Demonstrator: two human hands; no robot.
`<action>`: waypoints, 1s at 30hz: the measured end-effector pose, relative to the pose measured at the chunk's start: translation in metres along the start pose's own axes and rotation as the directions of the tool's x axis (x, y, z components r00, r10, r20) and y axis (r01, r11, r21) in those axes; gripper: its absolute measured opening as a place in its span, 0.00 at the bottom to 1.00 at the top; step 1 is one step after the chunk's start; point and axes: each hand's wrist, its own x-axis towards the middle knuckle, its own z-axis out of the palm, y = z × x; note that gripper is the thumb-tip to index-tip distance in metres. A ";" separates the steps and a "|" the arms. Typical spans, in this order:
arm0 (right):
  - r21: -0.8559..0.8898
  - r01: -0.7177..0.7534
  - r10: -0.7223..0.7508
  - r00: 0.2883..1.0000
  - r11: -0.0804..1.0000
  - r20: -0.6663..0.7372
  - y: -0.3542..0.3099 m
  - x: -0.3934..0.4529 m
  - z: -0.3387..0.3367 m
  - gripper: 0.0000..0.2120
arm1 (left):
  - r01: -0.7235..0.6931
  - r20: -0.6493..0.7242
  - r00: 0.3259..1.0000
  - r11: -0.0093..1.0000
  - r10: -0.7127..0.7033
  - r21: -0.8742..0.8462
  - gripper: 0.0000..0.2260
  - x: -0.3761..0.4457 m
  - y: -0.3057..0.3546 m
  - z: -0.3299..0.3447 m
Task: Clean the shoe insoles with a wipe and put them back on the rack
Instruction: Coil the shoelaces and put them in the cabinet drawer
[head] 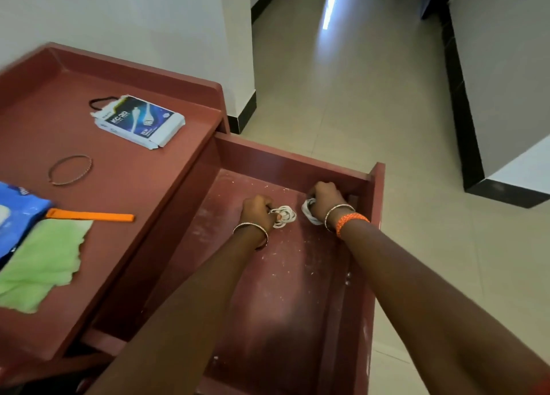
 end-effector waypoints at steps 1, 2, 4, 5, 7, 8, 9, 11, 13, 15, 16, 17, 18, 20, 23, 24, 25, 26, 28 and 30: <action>-0.031 -0.005 0.005 1.000 1.000 0.019 0.001 0.002 0.003 0.14 | -0.016 0.022 1.000 1.000 0.016 0.025 0.04 0.007 0.001 0.004; -0.076 -0.003 0.006 0.999 0.997 0.043 0.003 0.005 0.005 0.15 | -0.031 0.040 0.999 0.999 0.029 0.040 0.04 0.013 0.003 0.009; -0.158 0.015 -0.004 0.998 0.987 0.070 0.004 0.009 0.012 0.16 | -0.058 0.056 0.997 0.996 0.054 0.069 0.05 0.027 0.003 0.019; -0.176 0.021 -0.008 0.997 0.984 0.075 0.004 0.010 0.015 0.16 | -0.073 0.061 0.996 0.994 0.068 0.084 0.05 0.032 0.002 0.024; -0.185 0.022 -0.006 0.996 0.983 0.087 0.004 0.013 0.016 0.16 | -0.105 0.075 0.992 0.989 0.097 0.104 0.08 0.037 0.001 0.031; -0.186 0.019 -0.001 0.996 0.982 0.094 0.004 0.014 0.016 0.16 | -0.115 0.082 0.991 0.987 0.106 0.114 0.10 0.039 0.000 0.033; -0.190 0.015 0.005 0.995 0.982 0.103 0.004 0.015 0.016 0.16 | -0.124 0.089 0.990 0.984 0.113 0.131 0.14 0.040 -0.002 0.034; -0.206 0.018 0.007 0.993 0.978 0.120 0.004 0.015 0.016 0.17 | -0.126 0.089 0.990 0.974 0.111 0.189 0.19 0.041 -0.004 0.032; -0.209 0.031 -0.004 0.992 0.977 0.126 0.003 0.012 0.016 0.17 | -0.127 0.080 0.990 0.966 0.112 0.227 0.20 0.042 -0.005 0.028; -0.186 0.051 -0.029 0.992 0.981 0.122 0.002 0.009 0.013 0.15 | -0.136 0.067 0.990 0.967 0.125 0.215 0.19 0.040 -0.004 0.023; -0.164 0.056 -0.039 0.994 0.985 0.105 0.001 0.007 0.011 0.14 | -0.142 0.054 0.990 0.969 0.134 0.201 0.18 0.039 -0.004 0.021; -0.138 0.054 -0.044 0.996 0.989 0.074 0.001 0.004 0.009 0.13 | -0.146 0.031 0.989 0.972 0.143 0.185 0.16 0.038 -0.005 0.019; -0.104 0.046 -0.043 0.999 0.993 0.032 0.000 0.002 0.006 0.12 | -0.150 -0.001 0.988 0.976 0.152 0.155 0.15 0.036 -0.006 0.015; -0.008 0.022 -0.023 0.998 1.000 -0.053 -0.001 -0.004 0.000 0.11 | -0.159 -0.068 0.984 0.986 0.162 0.055 0.13 0.027 -0.010 0.007; 0.085 0.023 -0.007 0.984 0.996 -0.179 -0.011 -0.016 -0.010 0.09 | -0.169 -0.166 0.975 0.981 0.151 -0.100 0.13 0.006 -0.013 -0.015; 0.088 0.050 -0.028 0.973 0.995 -0.231 -0.018 -0.020 -0.011 0.08 | -0.190 -0.222 0.963 0.972 0.156 -0.141 0.13 -0.002 -0.014 -0.026; 0.092 0.092 -0.063 0.958 0.992 -0.280 -0.030 -0.022 -0.010 0.08 | -0.228 -0.295 0.940 0.958 0.170 -0.173 0.12 -0.008 -0.017 -0.041; 0.107 0.137 -0.096 0.941 0.985 -0.324 -0.042 -0.023 -0.010 0.07 | -0.276 -0.370 0.909 0.942 0.192 -0.190 0.11 -0.014 -0.018 -0.058; 0.157 0.259 -0.178 0.898 0.953 -0.403 -0.076 -0.021 -0.010 0.07 | -0.349 -0.503 0.835 0.921 0.224 -0.170 0.11 -0.022 -0.019 -0.095; 0.182 0.413 -0.290 0.833 0.892 -0.471 -0.119 -0.014 -0.010 0.10 | -0.363 -0.623 0.748 0.927 0.230 -0.094 0.11 -0.030 -0.020 -0.135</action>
